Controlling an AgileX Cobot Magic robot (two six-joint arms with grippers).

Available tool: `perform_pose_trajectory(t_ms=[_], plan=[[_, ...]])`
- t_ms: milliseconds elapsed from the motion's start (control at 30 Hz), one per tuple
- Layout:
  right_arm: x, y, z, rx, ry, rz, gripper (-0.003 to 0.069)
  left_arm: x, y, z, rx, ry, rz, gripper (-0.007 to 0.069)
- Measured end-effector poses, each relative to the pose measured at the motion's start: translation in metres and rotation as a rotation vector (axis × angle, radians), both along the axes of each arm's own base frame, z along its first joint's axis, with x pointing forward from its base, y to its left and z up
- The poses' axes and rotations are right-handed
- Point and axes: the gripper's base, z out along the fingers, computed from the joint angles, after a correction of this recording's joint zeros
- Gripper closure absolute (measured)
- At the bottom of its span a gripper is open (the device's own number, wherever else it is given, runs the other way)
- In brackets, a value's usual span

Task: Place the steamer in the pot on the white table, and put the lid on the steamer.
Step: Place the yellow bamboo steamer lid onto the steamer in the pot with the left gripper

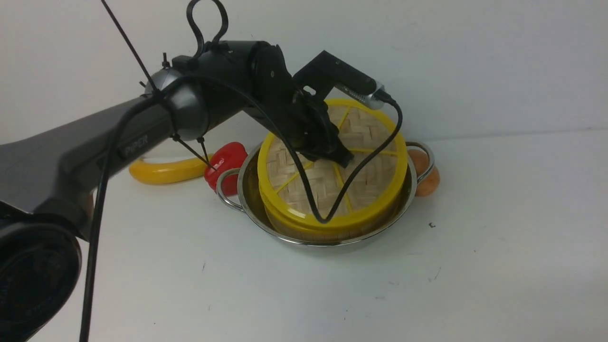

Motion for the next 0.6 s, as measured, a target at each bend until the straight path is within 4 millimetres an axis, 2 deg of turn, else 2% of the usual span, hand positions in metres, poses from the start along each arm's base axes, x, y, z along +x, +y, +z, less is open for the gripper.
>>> perform_pose_trajectory(t_ms=[600], plan=[[0.0, 0.0, 0.0, 0.0, 0.0, 0.0, 0.0416, 0.0042, 0.0015, -0.0028, 0.042, -0.045, -0.008, 0.051]])
